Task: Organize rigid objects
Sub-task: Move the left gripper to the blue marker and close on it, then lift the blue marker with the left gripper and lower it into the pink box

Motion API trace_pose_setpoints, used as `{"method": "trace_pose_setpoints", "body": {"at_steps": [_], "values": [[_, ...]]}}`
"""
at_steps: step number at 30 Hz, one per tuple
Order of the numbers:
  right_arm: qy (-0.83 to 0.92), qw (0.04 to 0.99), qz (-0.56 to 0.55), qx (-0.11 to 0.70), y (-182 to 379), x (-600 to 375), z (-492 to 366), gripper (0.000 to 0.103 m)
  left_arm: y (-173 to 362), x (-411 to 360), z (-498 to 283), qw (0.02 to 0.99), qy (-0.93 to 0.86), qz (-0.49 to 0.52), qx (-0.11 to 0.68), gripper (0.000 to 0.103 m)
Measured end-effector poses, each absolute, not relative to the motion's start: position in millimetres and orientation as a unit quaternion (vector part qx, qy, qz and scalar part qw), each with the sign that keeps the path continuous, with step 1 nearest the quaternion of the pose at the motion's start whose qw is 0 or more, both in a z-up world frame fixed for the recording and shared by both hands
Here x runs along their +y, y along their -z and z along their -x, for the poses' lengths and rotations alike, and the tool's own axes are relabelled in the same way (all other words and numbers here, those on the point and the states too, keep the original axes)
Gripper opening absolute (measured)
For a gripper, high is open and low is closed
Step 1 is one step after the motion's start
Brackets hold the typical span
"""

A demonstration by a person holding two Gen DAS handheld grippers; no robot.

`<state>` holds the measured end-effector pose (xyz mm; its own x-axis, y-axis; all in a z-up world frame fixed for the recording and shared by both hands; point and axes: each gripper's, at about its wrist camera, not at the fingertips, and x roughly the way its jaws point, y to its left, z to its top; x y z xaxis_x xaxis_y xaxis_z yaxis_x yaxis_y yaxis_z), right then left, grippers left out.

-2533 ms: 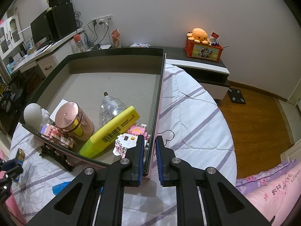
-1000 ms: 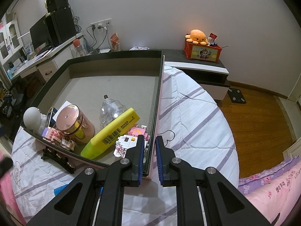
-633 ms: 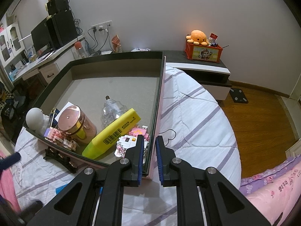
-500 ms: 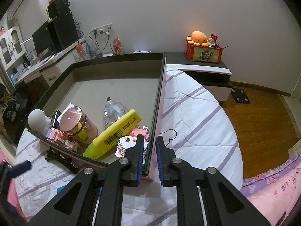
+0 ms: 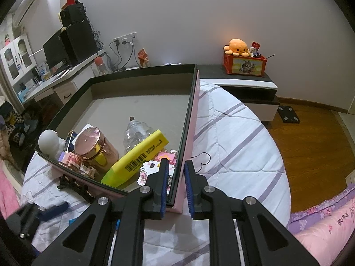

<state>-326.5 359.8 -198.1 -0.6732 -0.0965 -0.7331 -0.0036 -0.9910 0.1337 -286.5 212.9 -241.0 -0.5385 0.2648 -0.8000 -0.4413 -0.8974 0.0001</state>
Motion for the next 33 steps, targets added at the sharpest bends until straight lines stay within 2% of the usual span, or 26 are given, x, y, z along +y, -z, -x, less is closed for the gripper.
{"method": "trace_pose_setpoints", "body": {"at_steps": [1,3,7,17,33], "values": [[0.912,0.026,-0.404,-0.061,198.1,359.7,326.6,0.016,242.0,214.4,286.5,0.204,-0.872,0.434,0.102,0.057],[0.912,0.027,-0.405,-0.060,198.1,359.8,326.9,0.016,240.8,215.9,286.2,0.214,-0.871,0.431,0.101,0.043],[0.912,0.026,-0.405,-0.059,198.1,359.5,326.3,0.016,239.4,214.6,283.6,0.219,-0.869,0.432,0.102,0.040],[0.910,0.024,-0.410,-0.055,198.0,359.1,327.2,0.016,235.4,189.0,269.4,0.218,-0.866,0.439,0.101,0.026],[0.912,-0.004,-0.407,-0.040,195.8,352.2,325.4,0.016,236.1,111.5,255.3,0.174,-0.871,0.453,0.073,0.026]]}}
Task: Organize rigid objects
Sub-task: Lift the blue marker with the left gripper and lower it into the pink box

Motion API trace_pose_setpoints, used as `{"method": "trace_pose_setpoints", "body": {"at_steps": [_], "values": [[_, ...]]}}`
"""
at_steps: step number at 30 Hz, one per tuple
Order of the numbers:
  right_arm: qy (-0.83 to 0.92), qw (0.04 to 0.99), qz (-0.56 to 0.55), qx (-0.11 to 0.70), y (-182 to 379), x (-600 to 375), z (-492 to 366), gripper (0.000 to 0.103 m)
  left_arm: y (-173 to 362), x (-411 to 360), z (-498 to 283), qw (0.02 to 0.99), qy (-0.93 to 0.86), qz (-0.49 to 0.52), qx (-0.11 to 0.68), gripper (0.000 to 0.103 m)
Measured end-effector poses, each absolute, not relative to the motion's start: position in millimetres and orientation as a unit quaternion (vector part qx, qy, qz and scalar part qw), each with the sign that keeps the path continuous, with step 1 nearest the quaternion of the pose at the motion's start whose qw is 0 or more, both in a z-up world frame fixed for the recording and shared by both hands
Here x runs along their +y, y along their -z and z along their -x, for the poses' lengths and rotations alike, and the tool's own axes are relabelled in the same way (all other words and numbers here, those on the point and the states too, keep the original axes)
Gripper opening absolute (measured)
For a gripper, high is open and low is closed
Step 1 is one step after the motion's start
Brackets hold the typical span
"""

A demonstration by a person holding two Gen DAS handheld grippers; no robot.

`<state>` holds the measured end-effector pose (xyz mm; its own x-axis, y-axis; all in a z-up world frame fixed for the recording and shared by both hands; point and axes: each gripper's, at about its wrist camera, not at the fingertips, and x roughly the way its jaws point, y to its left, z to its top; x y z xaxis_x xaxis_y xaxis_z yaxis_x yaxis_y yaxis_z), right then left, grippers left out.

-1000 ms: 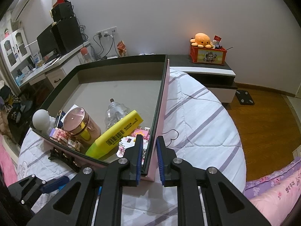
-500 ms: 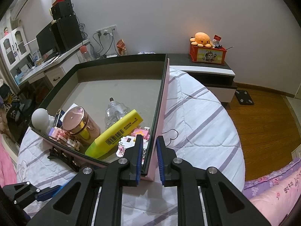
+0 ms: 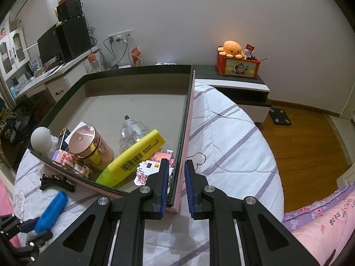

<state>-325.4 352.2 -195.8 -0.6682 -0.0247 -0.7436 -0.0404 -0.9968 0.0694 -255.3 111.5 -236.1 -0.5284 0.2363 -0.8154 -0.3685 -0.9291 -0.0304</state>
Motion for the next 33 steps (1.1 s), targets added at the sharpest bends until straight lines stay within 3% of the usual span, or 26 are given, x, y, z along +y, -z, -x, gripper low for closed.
{"method": "trace_pose_setpoints", "body": {"at_steps": [6,8,14,16,18,20,23,26,33], "values": [[-0.916,0.004,0.399,0.048,195.0,355.1,322.1,0.017,237.5,90.7,254.1,0.162,-0.874,0.454,0.056,0.026],[-0.918,0.004,0.394,0.054,193.8,357.1,319.2,0.040,238.0,85.9,253.0,0.163,-0.874,0.455,0.051,0.027],[-0.923,0.005,0.379,0.062,192.5,357.4,312.6,0.043,237.9,84.6,255.1,0.153,-0.878,0.452,0.039,0.031],[-0.924,0.005,0.378,0.061,192.1,357.1,312.7,0.043,237.4,86.2,257.0,0.155,-0.877,0.453,0.037,0.042],[-0.924,0.008,0.377,0.059,191.8,356.2,311.8,0.043,236.3,88.5,259.1,0.149,-0.880,0.449,0.037,0.068],[-0.923,0.009,0.379,0.059,191.4,355.7,312.1,0.043,235.5,92.1,261.3,0.150,-0.882,0.445,0.040,0.071],[-0.921,0.009,0.386,0.058,190.6,356.0,314.2,0.040,238.2,98.9,268.1,0.150,-0.880,0.449,0.045,0.069],[-0.918,-0.004,0.392,0.055,189.7,352.1,315.8,0.024,239.2,101.2,271.1,0.145,-0.881,0.448,0.053,0.029],[-0.918,-0.002,0.395,0.050,189.9,347.9,315.6,0.018,236.3,94.0,266.4,0.145,-0.880,0.447,0.064,0.027]]}}
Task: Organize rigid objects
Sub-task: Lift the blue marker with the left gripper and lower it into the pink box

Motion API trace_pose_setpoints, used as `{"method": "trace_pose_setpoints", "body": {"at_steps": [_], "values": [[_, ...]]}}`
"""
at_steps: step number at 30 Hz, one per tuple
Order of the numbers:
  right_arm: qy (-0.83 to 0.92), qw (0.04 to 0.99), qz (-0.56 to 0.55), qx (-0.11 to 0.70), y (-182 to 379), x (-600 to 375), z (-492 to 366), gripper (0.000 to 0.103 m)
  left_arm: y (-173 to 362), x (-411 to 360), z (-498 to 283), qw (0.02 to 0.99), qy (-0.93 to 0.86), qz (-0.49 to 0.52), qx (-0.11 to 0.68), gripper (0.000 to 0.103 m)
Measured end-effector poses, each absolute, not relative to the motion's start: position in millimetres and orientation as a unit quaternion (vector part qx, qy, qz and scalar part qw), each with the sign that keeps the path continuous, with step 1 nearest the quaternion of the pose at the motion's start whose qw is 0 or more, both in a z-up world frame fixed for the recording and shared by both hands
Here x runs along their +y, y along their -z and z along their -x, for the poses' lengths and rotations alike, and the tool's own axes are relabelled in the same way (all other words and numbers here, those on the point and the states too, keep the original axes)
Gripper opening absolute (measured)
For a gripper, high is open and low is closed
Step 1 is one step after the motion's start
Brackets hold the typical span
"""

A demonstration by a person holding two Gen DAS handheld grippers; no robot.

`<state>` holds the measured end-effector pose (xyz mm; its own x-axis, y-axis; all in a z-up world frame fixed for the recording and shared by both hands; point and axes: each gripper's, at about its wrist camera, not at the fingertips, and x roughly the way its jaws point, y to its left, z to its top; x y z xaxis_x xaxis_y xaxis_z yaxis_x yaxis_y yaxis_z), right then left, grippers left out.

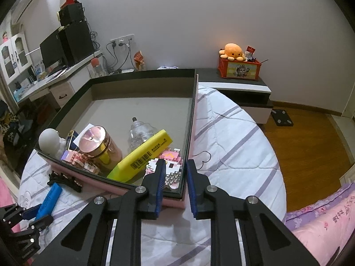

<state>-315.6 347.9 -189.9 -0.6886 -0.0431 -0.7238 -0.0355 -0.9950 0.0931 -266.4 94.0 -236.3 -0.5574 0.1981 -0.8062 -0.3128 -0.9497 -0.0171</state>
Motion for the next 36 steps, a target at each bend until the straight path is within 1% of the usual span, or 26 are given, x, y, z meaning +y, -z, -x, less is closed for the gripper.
{"method": "trace_pose_setpoints", "body": {"at_steps": [11,23,30,36], "values": [[0.925,-0.024,-0.377,-0.048,191.0,341.8,310.2,0.017,220.2,71.3,254.5,0.110,-0.893,0.431,0.065,0.027],[0.923,-0.023,-0.380,-0.046,190.7,342.9,312.2,0.017,180.1,43.9,257.7,0.096,-0.913,0.395,0.048,0.027],[0.923,-0.021,-0.381,-0.045,191.4,344.1,311.5,0.017,148.4,59.2,281.9,0.113,-0.923,0.363,0.052,0.027],[0.923,-0.020,-0.382,-0.046,191.8,344.7,312.0,0.017,139.1,102.0,326.5,0.174,-0.912,0.366,0.053,0.027]]}}
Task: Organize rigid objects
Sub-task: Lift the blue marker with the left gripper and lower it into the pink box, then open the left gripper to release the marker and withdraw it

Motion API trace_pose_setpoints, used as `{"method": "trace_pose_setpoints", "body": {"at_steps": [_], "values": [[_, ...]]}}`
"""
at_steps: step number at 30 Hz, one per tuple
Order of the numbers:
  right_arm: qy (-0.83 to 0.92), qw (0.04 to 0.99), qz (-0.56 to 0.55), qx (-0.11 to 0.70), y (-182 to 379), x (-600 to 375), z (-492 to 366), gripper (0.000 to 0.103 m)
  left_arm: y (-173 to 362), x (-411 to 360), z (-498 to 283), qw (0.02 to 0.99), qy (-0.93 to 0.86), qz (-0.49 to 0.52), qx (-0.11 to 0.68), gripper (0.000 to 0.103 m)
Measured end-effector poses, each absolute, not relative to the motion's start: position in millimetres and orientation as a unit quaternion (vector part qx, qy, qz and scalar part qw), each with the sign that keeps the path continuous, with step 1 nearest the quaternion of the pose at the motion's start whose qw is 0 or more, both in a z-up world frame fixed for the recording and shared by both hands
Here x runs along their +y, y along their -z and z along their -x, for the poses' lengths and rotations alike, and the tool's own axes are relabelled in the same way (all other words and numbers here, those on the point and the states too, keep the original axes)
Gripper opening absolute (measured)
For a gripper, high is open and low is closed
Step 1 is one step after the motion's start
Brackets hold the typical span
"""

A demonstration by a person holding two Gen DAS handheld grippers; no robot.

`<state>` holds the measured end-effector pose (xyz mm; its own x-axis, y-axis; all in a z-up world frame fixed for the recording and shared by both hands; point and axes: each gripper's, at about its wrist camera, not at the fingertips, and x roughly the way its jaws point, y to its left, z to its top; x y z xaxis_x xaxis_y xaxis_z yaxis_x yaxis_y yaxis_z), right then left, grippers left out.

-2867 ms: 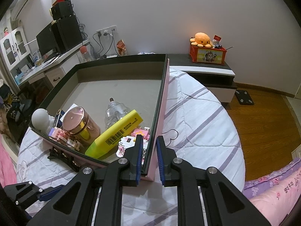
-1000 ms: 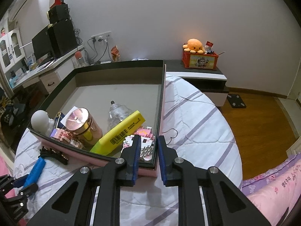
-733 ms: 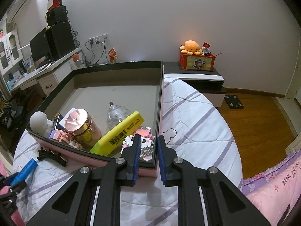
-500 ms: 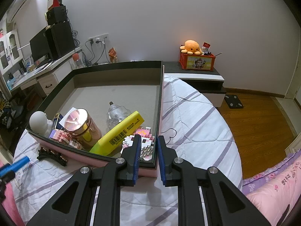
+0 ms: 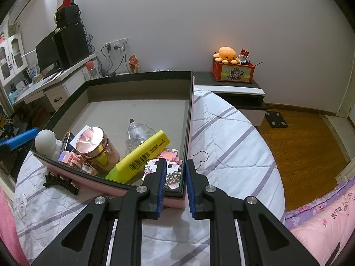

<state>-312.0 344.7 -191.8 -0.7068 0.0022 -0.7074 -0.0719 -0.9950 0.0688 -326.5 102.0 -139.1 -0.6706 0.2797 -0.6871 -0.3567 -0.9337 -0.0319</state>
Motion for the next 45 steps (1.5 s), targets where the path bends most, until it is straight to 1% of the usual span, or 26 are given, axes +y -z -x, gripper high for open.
{"method": "trace_pose_setpoints", "body": {"at_steps": [7,11,13,14,15,17,19,21,22,23,24,25,26,27,28,29,30,37,45], "values": [[-0.922,0.019,0.384,0.045,191.8,345.1,311.5,0.017,158.8,140.5,366.8,0.183,-0.897,0.395,0.074,0.027],[-0.922,0.019,0.385,0.044,192.7,345.1,311.4,0.017,171.5,142.3,375.5,0.177,-0.893,0.407,0.077,0.027],[-0.922,0.020,0.385,0.043,192.8,345.2,311.3,0.017,171.7,139.3,374.2,0.172,-0.897,0.402,0.072,0.030],[-0.922,0.020,0.385,0.043,192.9,345.4,311.2,0.017,170.2,135.1,371.9,0.171,-0.899,0.398,0.062,0.043],[-0.922,0.020,0.385,0.042,192.7,344.6,311.4,0.018,168.1,131.3,368.5,0.174,-0.900,0.396,0.057,0.061],[-0.922,0.021,0.385,0.042,192.7,344.5,311.3,0.018,162.8,123.6,359.4,0.169,-0.909,0.377,0.055,0.075],[-0.922,0.021,0.385,0.042,192.4,343.8,311.2,0.018,156.3,115.0,349.1,0.154,-0.918,0.362,0.055,0.079],[-0.922,0.022,0.386,0.040,192.3,344.0,311.4,0.018,151.4,101.0,339.4,0.142,-0.924,0.353,0.040,0.095],[-0.922,0.022,0.385,0.041,192.1,344.3,311.3,0.018,150.1,95.0,335.7,0.133,-0.927,0.349,0.036,0.097],[-0.922,0.024,0.384,0.043,191.8,345.0,310.3,0.024,149.0,88.9,331.1,0.126,-0.929,0.346,0.034,0.097],[-0.923,0.032,0.381,0.041,191.0,345.2,309.2,0.034,148.5,83.5,327.6,0.122,-0.930,0.345,0.034,0.097],[-0.925,0.042,0.376,0.038,189.2,345.4,305.8,0.069,148.9,77.4,321.8,0.118,-0.931,0.345,0.032,0.097],[-0.929,0.048,0.366,0.036,187.1,345.7,300.1,0.095,149.5,71.5,317.8,0.113,-0.931,0.346,0.028,0.098],[-0.931,0.050,0.359,0.036,185.1,345.7,295.0,0.100,150.5,64.3,311.4,0.106,-0.932,0.346,0.024,0.098],[-0.933,0.049,0.355,0.036,183.1,345.3,289.5,0.103,151.4,60.7,307.2,0.106,-0.932,0.345,0.021,0.099],[-0.935,0.044,0.351,0.039,180.8,345.3,282.5,0.103,152.9,57.0,302.7,0.107,-0.933,0.344,0.018,0.102],[-0.936,0.041,0.347,0.041,178.4,344.7,277.3,0.103,155.7,53.2,296.7,0.103,-0.933,0.346,0.016,0.103],[-0.946,0.032,0.318,0.042,170.4,333.3,230.8,0.103,184.1,50.0,277.4,0.100,-0.922,0.374,0.006,0.103],[-0.937,0.013,0.346,0.051,194.4,321.2,223.9,0.103,208.8,81.6,284.7,0.107,-0.906,0.409,-0.002,0.103]]}}
